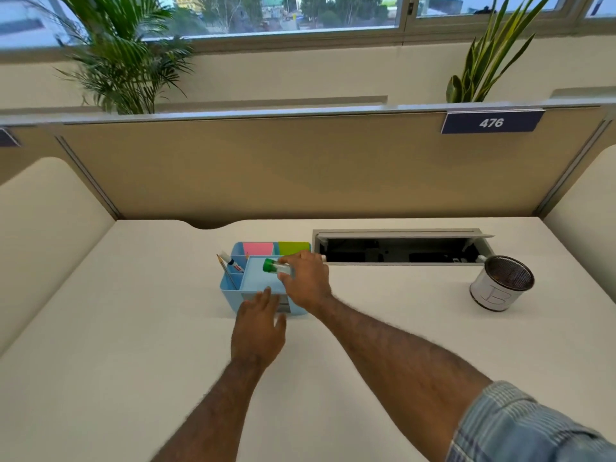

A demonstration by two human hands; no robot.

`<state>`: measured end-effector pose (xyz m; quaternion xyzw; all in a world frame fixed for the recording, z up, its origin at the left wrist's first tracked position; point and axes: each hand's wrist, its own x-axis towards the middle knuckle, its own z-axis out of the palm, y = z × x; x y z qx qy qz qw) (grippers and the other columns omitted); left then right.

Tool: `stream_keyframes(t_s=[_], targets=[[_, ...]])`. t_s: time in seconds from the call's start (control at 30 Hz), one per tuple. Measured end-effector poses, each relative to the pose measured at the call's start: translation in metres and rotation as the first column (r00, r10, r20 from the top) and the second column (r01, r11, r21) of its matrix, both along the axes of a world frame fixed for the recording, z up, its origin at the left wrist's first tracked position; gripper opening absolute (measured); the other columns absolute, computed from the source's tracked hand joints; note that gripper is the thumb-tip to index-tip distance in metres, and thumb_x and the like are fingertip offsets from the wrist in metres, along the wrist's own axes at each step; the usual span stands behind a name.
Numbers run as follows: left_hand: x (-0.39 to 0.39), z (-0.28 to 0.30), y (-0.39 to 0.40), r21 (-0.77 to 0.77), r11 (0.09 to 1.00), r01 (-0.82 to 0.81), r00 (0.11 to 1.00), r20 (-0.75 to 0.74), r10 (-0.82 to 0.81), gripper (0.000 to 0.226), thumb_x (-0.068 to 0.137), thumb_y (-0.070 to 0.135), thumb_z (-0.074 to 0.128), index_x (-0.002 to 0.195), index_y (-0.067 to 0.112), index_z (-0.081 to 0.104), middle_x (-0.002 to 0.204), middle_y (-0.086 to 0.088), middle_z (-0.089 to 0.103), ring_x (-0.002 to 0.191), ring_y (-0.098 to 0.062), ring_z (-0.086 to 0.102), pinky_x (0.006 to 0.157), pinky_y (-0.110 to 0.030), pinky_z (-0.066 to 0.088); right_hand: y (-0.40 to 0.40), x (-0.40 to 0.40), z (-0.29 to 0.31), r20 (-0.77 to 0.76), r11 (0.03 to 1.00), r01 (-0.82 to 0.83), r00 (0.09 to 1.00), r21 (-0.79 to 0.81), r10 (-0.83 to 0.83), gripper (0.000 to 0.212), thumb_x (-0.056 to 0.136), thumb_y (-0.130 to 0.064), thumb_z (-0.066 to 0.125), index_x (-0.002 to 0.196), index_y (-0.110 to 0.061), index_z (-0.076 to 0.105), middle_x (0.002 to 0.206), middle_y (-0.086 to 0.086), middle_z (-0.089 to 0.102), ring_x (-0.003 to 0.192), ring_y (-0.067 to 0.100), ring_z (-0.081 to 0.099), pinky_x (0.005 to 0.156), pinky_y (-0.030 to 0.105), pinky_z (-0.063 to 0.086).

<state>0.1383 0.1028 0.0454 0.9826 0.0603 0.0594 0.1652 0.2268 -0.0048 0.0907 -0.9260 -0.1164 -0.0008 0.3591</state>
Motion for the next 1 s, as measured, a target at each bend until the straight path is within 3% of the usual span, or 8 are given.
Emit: stream_keyframes(t_s=[0.1, 0.27, 0.83, 1.0], targets=[[0.002, -0.008, 0.004, 0.041, 0.999, 0.009, 0.997, -0.071, -0.007, 0.061, 0.096, 0.047, 0.036, 0.151, 0.024, 0.025, 0.160, 0.004, 0.024, 0.149, -0.015, 0.017, 0.120, -0.033, 0.007, 0.017, 0.008, -0.009, 0.014, 0.999, -0.033, 0.999, -0.044, 0.034, 0.035, 0.089, -0.034, 0.063, 0.124, -0.027, 0.063, 0.122, 0.002, 0.059, 0.116, 0.024, 0.045, 0.096, 0.039, 0.032], [0.005, -0.015, 0.009, 0.095, 0.995, 0.018, 0.993, -0.122, -0.007, 0.064, 0.096, 0.050, 0.031, 0.153, 0.025, 0.015, 0.162, 0.005, 0.015, 0.150, -0.013, 0.006, 0.116, -0.030, -0.006, 0.025, 0.020, -0.017, -0.016, 0.987, -0.042, 0.999, -0.155, 0.040, 0.037, 0.091, -0.033, 0.062, 0.128, -0.026, 0.061, 0.129, 0.000, 0.059, 0.118, 0.023, 0.044, 0.099, 0.041, 0.031], [0.011, -0.009, 0.005, 0.082, 0.997, -0.004, 0.989, -0.146, 0.016, 0.062, 0.097, 0.044, 0.033, 0.153, 0.023, 0.015, 0.162, 0.005, 0.017, 0.150, -0.014, 0.008, 0.121, -0.032, 0.003, 0.026, 0.032, -0.013, -0.060, 0.944, -0.086, 0.996, -0.317, 0.071, 0.043, 0.090, -0.051, 0.057, 0.126, -0.028, 0.062, 0.123, 0.003, 0.065, 0.116, 0.024, 0.046, 0.099, 0.042, 0.030], [0.011, -0.001, 0.004, 0.075, 0.997, 0.004, 0.985, -0.174, 0.010, 0.063, 0.097, 0.044, 0.035, 0.153, 0.022, 0.018, 0.162, 0.004, 0.017, 0.150, -0.016, 0.009, 0.121, -0.033, 0.007, 0.014, 0.028, -0.012, 0.011, 0.975, -0.051, 0.998, -0.216, 0.054, 0.055, 0.081, -0.054, 0.065, 0.129, -0.028, 0.058, 0.124, 0.002, 0.063, 0.118, 0.024, 0.046, 0.097, 0.040, 0.031]])
